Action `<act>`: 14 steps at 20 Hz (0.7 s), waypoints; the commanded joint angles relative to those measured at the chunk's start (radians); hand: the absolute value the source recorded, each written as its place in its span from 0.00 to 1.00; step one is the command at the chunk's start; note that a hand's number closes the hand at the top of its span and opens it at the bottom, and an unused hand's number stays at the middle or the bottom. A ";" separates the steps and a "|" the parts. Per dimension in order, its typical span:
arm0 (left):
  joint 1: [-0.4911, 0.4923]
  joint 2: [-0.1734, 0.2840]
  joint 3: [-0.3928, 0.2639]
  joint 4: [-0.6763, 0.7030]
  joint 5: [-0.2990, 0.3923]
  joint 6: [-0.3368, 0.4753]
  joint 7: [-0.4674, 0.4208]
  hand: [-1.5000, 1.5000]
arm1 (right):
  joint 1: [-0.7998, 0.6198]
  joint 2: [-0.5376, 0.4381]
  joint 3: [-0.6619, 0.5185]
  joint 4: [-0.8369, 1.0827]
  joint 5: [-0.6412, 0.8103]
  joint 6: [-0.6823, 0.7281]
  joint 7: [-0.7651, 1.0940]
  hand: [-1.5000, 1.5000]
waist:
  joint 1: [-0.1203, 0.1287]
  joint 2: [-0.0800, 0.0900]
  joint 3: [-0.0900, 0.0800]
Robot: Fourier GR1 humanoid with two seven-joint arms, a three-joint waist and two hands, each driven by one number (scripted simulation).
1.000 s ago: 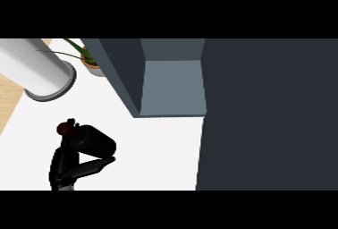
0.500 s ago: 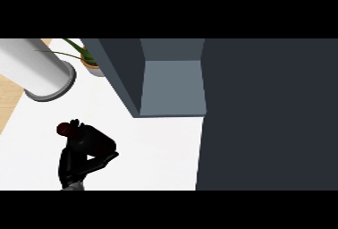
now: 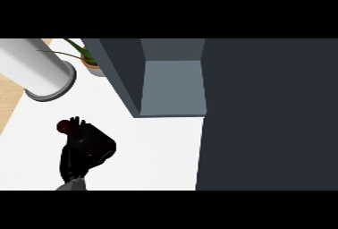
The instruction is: Pick up the wine, place it into the cabinet and close the cabinet
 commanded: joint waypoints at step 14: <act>-0.096 -0.014 -0.080 0.064 -0.014 0.121 -0.102 1.00 | 0.055 -0.009 -0.009 -0.237 -0.075 0.009 0.095 0.00 | 0.003 -0.001 0.001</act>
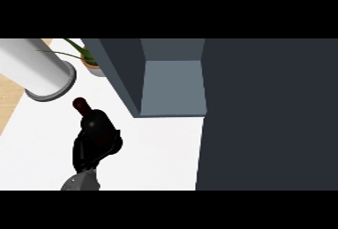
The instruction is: Pick up the wine, place it into the cabinet and close the cabinet
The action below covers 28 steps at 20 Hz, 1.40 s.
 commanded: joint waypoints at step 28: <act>0.261 -0.008 -0.383 -0.772 -0.055 0.038 0.271 1.00 | 0.017 0.016 -0.055 -0.175 -0.094 0.014 0.083 0.00 | 0.011 -0.002 0.001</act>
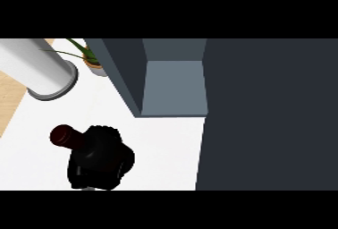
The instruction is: Pick up the wine, place it into the cabinet and close the cabinet
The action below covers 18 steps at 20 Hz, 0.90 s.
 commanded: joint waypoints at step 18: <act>-0.431 -0.008 -0.246 0.052 0.039 0.568 0.286 1.00 | 0.107 0.017 -0.018 -0.186 -0.096 0.042 0.024 0.00 | -0.017 0.004 -0.001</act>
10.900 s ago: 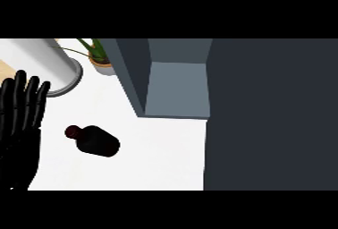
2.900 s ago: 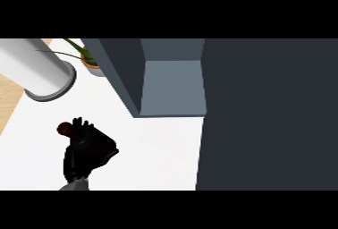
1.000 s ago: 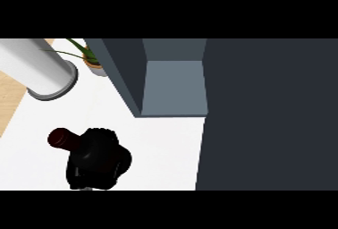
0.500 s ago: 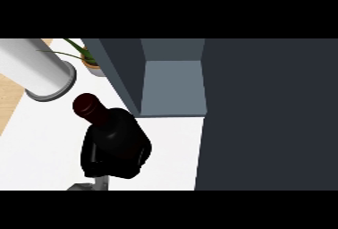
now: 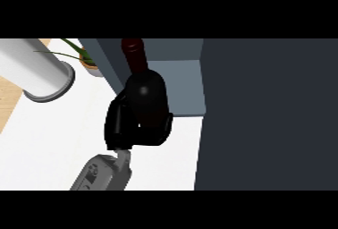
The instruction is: Pick up the wine, place it into the cabinet and close the cabinet
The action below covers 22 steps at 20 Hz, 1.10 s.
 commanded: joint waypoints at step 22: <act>-0.256 0.000 -0.104 0.551 0.316 0.101 -0.315 1.00 | 0.088 0.007 -0.073 -0.158 -0.181 0.060 0.033 0.00 | -0.010 0.005 -0.001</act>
